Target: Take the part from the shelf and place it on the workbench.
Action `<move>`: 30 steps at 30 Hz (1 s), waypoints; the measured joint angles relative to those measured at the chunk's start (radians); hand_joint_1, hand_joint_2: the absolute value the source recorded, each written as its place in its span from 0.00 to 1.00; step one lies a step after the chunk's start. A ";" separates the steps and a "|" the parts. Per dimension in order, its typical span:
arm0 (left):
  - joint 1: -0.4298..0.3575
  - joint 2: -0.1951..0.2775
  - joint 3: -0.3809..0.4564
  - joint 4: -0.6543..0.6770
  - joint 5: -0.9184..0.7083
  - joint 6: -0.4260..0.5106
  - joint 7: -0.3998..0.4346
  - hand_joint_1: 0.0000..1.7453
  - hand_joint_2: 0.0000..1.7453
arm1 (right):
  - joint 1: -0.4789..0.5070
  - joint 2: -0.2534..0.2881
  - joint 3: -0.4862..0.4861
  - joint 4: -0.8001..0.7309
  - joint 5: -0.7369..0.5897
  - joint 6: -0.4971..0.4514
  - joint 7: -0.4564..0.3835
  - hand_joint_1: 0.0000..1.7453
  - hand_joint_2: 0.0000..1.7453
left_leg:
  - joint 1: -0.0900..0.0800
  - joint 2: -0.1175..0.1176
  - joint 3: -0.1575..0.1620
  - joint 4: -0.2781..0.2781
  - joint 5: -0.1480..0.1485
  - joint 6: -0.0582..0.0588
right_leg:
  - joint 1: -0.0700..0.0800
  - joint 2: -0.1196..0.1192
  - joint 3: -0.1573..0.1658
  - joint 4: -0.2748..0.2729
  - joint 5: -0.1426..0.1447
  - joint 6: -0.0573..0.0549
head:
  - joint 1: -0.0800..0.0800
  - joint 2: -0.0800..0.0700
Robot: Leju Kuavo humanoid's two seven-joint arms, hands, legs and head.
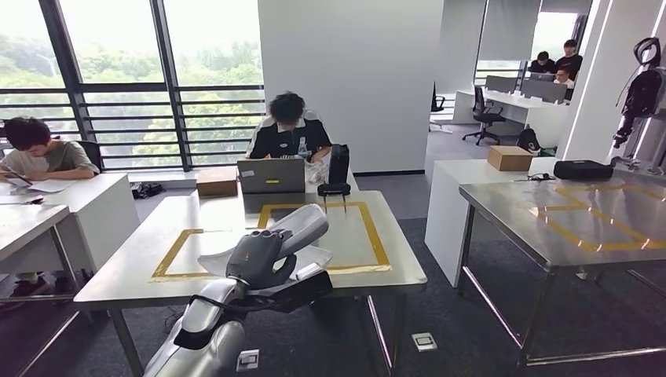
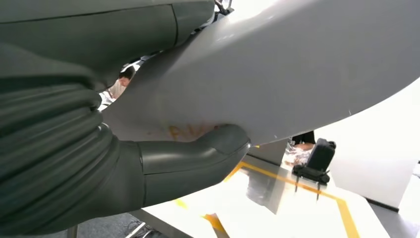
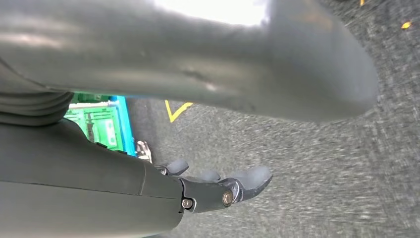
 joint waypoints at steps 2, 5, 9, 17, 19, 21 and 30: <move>-0.001 -0.003 0.000 0.000 0.000 -0.001 -0.001 1.00 1.00 | -0.001 0.000 0.000 0.000 -0.004 -0.002 -0.001 0.00 0.00 | -0.001 -0.002 0.009 0.006 -0.003 -0.013 | 0.000 0.001 0.014 -0.007 -0.003 -0.013 | 0.000 0.000; -0.003 -0.005 0.000 0.000 -0.001 -0.002 0.000 1.00 1.00 | -0.001 0.001 0.000 0.000 -0.007 -0.006 0.001 0.00 0.00 | 0.002 0.002 -0.035 0.095 -0.007 -0.029 | -0.006 0.002 0.045 -0.012 -0.017 -0.033 | 0.000 0.000; 0.000 -0.001 0.000 0.007 -0.008 -0.002 0.013 1.00 1.00 | 0.000 0.001 0.000 0.000 -0.009 -0.007 -0.001 0.00 0.00 | 0.014 0.007 -0.176 0.267 -0.079 -0.048 | -0.007 0.004 0.082 -0.012 -0.051 -0.037 | -0.001 0.000; 0.001 0.043 0.002 0.022 -0.026 0.002 0.032 1.00 1.00 | 0.002 0.001 -0.001 0.000 -0.016 -0.004 0.000 0.00 0.00 | 0.011 0.011 -0.120 -0.006 0.104 -0.014 | -0.004 0.009 0.173 -0.007 -0.126 -0.003 | -0.001 0.000; -0.001 0.046 0.005 0.023 -0.031 0.002 0.036 1.00 1.00 | 0.001 0.002 -0.002 0.000 -0.017 -0.005 0.003 0.00 0.00 | 0.012 0.007 -0.097 -0.014 0.099 0.003 | -0.006 0.006 0.167 0.034 -0.121 0.005 | 0.000 0.000; -0.002 0.049 0.006 0.024 -0.037 0.002 0.041 1.00 1.00 | -0.002 0.002 -0.002 0.000 -0.020 -0.007 0.003 0.00 0.00 | 0.012 0.006 -0.073 -0.015 0.086 0.014 | -0.008 0.003 0.107 0.135 -0.147 0.010 | 0.000 0.000; 0.016 0.097 0.018 0.044 -0.052 0.010 0.048 1.00 1.00 | 0.006 0.002 -0.002 0.000 -0.019 -0.009 0.004 0.00 0.00 | 0.004 -0.001 0.026 -0.011 -0.012 0.002 | 0.006 0.001 -0.005 0.016 -0.010 -0.006 | 0.001 0.000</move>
